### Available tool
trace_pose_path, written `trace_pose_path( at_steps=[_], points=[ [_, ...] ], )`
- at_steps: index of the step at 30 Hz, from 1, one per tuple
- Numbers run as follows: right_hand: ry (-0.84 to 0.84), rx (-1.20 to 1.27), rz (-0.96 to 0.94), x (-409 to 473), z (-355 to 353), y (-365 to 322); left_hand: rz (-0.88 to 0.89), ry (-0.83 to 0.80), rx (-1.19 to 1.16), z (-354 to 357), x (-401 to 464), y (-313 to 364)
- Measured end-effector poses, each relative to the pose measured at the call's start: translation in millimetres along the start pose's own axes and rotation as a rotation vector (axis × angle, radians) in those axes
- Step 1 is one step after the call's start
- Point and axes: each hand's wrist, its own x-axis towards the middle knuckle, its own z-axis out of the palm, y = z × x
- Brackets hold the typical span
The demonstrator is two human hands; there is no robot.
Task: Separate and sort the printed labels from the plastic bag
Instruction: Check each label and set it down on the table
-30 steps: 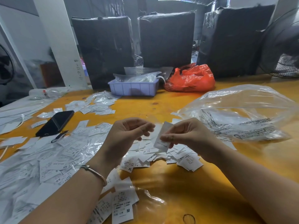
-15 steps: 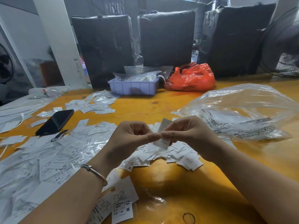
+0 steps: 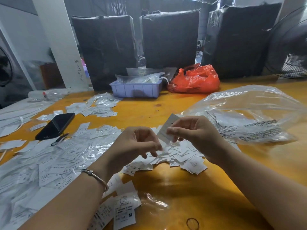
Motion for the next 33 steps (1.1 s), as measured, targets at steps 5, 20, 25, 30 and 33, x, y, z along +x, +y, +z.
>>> trace_pose_path(
  at_steps=[5, 20, 25, 30, 33],
  points=[
    [-0.039, -0.403, -0.167, -2.0, 5.4, 2.4, -0.074, -0.165, 0.055, 6.5, -0.9, 2.6],
    [0.464, -0.265, -0.209, -2.8, -9.0, -14.4, 0.069, 0.046, -0.032, 5.1, -1.3, 6.7],
    [0.344, -0.115, -0.273, -6.2, -5.2, -25.4, 0.089, 0.062, -0.043, 5.0, -1.1, 7.6],
    [0.245, -0.131, -0.294, -10.9, 0.8, -32.7, 0.089, 0.081, -0.031, 5.0, -0.7, 6.9],
    [0.236, -0.188, -0.297, -11.8, 2.2, -33.2, 0.086, 0.087, -0.019, 4.7, -0.6, 6.8]
  ],
)
